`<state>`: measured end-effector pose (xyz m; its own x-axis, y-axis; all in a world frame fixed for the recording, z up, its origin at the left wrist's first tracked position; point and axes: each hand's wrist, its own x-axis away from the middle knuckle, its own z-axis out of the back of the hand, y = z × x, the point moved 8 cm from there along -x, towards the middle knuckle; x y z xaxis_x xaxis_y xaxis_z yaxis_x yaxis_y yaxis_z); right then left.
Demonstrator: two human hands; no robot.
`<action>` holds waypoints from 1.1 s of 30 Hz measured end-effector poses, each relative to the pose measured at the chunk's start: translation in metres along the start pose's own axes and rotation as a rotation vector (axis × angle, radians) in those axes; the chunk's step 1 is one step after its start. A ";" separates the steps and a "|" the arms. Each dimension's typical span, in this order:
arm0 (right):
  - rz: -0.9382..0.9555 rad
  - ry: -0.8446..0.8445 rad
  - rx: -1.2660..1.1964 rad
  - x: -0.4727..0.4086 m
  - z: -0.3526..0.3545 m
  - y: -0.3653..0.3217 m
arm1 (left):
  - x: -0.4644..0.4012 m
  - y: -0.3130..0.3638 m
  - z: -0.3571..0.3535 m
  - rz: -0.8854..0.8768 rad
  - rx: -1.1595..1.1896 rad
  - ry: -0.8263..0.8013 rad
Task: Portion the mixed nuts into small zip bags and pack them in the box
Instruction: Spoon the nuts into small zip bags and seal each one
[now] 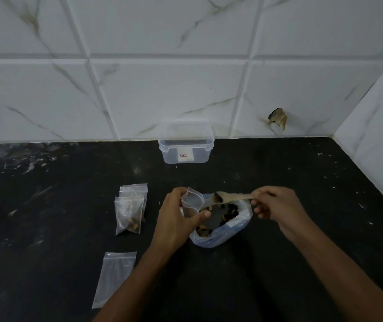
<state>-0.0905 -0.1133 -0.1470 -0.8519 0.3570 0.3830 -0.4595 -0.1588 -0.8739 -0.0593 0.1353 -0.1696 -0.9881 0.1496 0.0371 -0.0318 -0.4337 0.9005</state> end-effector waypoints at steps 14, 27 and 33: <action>0.883 0.092 0.597 0.067 -0.039 -0.089 | -0.015 -0.001 -0.026 -0.027 -0.030 0.000; 1.069 0.162 0.610 0.083 -0.037 -0.089 | -0.012 -0.009 -0.018 0.032 0.050 -0.003; 0.673 0.184 0.554 0.035 -0.010 -0.050 | 0.002 -0.015 0.002 0.089 0.094 -0.032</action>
<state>-0.0954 -0.0840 -0.0928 -0.9532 0.1618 -0.2554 0.0280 -0.7938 -0.6075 -0.0601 0.1436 -0.1824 -0.9810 0.1430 0.1311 0.0715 -0.3618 0.9295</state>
